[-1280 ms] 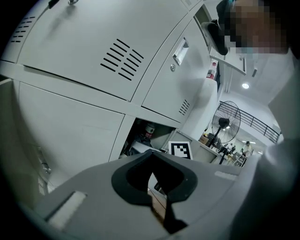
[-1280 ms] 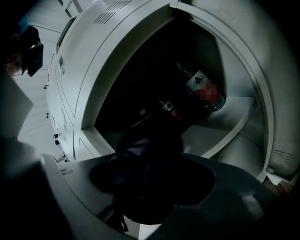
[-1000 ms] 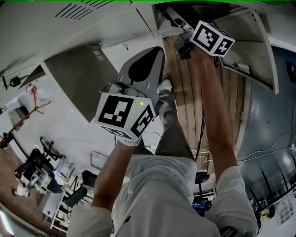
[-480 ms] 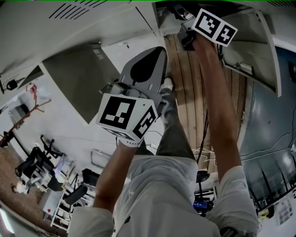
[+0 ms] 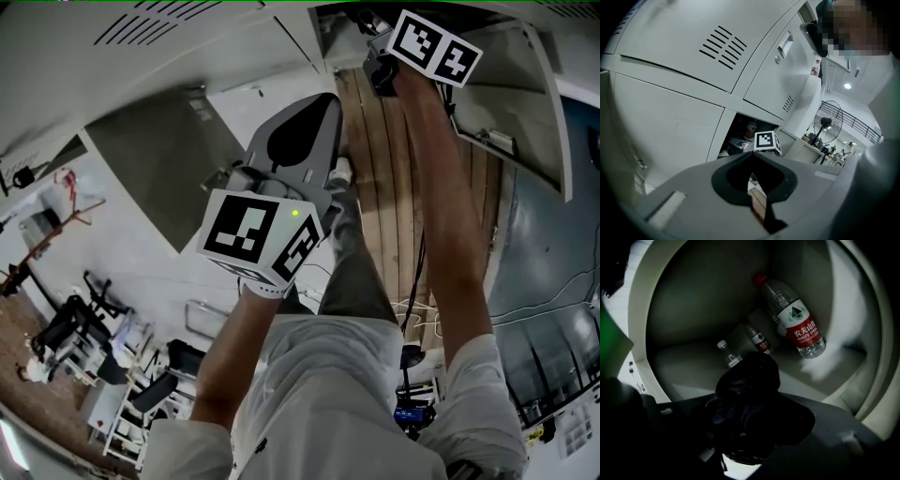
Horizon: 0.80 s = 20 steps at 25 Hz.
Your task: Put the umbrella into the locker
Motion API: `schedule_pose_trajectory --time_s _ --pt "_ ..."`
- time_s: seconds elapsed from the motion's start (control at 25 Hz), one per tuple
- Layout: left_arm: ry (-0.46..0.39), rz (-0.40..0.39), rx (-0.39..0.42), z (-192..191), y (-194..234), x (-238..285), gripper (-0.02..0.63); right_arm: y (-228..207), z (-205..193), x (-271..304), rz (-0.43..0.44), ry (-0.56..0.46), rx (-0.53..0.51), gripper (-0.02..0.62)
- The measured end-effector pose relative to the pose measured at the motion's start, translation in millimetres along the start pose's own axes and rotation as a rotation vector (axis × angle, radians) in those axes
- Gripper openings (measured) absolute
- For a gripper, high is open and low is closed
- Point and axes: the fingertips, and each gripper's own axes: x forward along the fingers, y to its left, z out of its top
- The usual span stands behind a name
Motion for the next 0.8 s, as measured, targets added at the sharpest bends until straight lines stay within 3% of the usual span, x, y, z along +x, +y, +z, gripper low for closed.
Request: schedule_pose_trajectory --time_s 0.52,0.8 --pt "0.011 0.0 -0.006 -1 3 5 0.018 -13 -3 11 -0.122 0.025 -0.225 0.287" --pt "0.007 -0.005 -0.003 2 8 4 0.018 -21 -5 10 -0.145 -0.003 -0.172 0.36"
